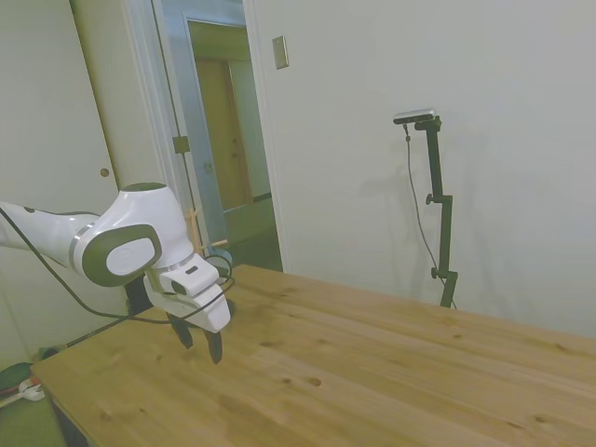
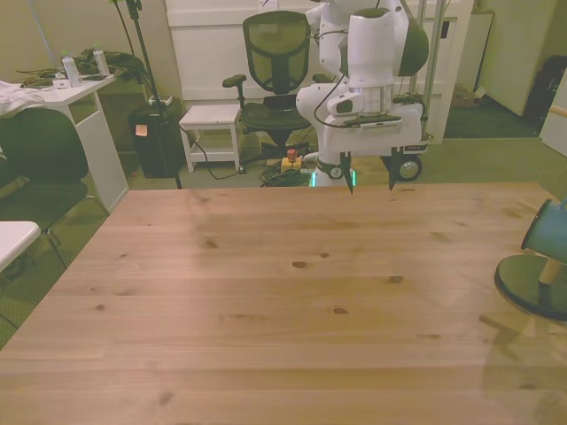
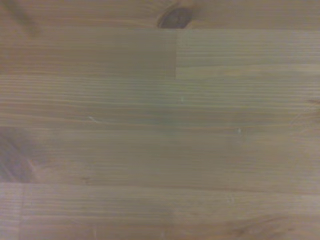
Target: Unload the mug
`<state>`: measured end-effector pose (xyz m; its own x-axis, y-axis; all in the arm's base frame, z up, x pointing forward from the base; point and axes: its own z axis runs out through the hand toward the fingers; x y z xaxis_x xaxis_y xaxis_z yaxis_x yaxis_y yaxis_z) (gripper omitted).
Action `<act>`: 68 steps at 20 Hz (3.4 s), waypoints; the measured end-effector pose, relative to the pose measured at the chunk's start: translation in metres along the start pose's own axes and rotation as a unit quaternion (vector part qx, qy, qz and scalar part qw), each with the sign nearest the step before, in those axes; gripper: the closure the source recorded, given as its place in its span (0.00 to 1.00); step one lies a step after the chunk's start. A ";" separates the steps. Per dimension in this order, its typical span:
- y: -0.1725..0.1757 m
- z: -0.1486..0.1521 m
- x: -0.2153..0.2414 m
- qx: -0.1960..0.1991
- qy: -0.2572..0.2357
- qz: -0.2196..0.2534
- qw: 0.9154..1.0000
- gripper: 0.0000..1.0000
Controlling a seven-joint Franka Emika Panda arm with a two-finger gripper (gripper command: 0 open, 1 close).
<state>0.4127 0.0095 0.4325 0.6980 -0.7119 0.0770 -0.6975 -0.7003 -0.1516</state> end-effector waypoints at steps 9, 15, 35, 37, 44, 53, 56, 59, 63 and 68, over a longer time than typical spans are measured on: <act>-0.004 0.005 0.000 0.002 0.000 0.005 1.000 0.00; -0.019 0.007 0.017 0.016 0.006 0.007 1.000 0.00; -0.130 -0.013 0.068 0.030 0.001 -0.014 0.999 0.00; -0.143 -0.011 0.071 0.026 0.000 -0.016 1.000 0.00; -0.180 -0.013 0.072 0.021 0.002 -0.019 1.000 0.00; -0.191 -0.014 0.070 0.022 0.002 -0.023 0.999 0.00; -0.191 -0.014 0.070 0.022 0.002 -0.023 0.999 0.00; -0.191 -0.014 0.070 0.022 0.002 -0.023 0.999 0.00; -0.193 -0.013 0.068 0.023 0.002 -0.031 0.999 0.00; -0.199 -0.013 0.064 0.035 0.008 -0.071 0.997 0.00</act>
<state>0.5945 0.1029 0.4804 0.7860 -0.6069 0.1178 -0.5786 -0.7893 -0.2055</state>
